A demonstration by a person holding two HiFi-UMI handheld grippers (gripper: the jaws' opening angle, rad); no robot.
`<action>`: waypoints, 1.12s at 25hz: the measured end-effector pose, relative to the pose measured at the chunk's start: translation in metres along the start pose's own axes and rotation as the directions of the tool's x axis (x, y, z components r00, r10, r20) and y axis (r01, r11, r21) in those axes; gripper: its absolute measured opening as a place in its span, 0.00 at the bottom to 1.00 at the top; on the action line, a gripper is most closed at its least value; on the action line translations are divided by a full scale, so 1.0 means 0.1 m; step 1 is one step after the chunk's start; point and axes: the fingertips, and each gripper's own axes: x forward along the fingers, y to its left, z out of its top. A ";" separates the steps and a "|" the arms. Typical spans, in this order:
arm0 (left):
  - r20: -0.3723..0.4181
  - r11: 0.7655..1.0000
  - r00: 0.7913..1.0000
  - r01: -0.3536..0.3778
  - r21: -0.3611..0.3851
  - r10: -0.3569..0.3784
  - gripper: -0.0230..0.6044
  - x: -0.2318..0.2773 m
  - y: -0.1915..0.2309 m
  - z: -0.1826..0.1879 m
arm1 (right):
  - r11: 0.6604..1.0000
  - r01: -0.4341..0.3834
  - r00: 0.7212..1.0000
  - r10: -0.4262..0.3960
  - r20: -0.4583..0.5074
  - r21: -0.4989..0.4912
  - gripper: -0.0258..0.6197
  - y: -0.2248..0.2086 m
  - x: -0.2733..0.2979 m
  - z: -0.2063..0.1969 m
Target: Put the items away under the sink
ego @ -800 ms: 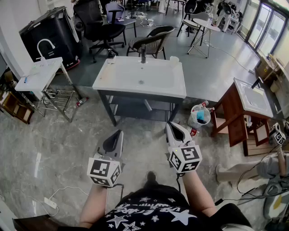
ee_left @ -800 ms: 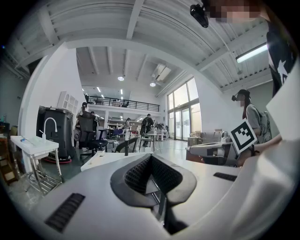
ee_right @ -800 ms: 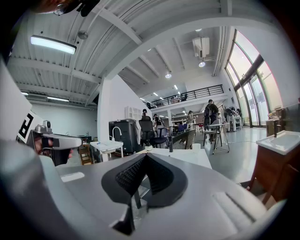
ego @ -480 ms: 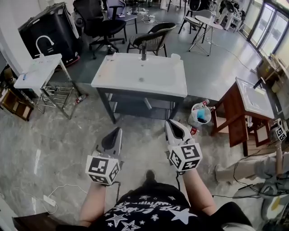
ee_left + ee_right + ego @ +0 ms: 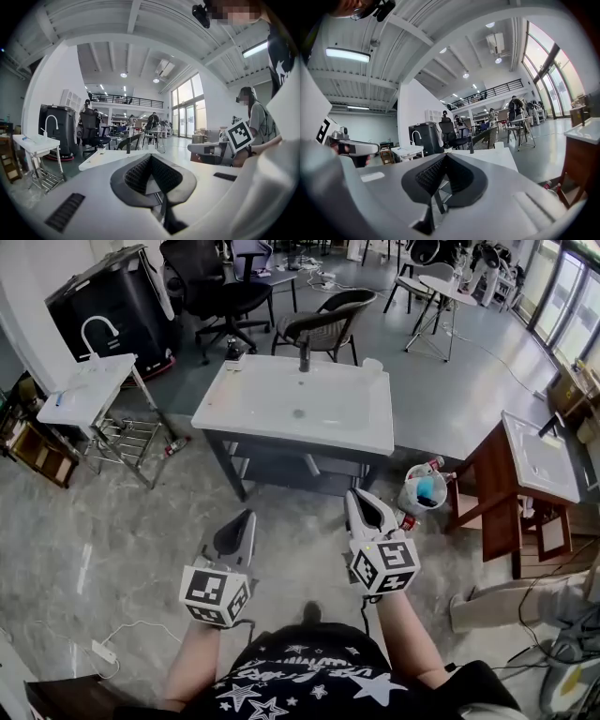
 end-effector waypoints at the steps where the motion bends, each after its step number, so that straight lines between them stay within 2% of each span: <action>1: 0.000 1.000 1.000 -0.006 -0.003 0.006 0.05 0.04 -0.01 0.01 | 1.000 -0.001 1.000 0.001 0.003 0.005 0.04 -0.06 0.02 0.00; 8: -0.013 0.999 0.999 -0.052 -0.003 0.052 0.05 0.35 -0.08 0.02 | 0.999 -0.035 0.999 0.035 0.012 0.021 0.04 -0.43 0.12 0.00; 14: -0.038 0.999 0.998 -0.040 0.018 0.041 0.05 0.61 -0.18 0.02 | 0.999 -0.023 1.000 0.023 -0.015 0.032 0.04 -0.68 0.08 -0.13; 21: -0.035 0.998 0.999 0.039 0.046 -0.037 0.05 1.11 -0.27 0.01 | 0.997 0.047 0.999 -0.046 -0.029 0.055 0.05 -1.02 0.09 -0.25; 28: -0.038 0.993 0.992 0.117 0.014 -0.116 0.05 1.81 0.02 -0.08 | 0.987 0.158 0.987 -0.156 -0.049 0.043 0.05 -1.40 0.45 -0.28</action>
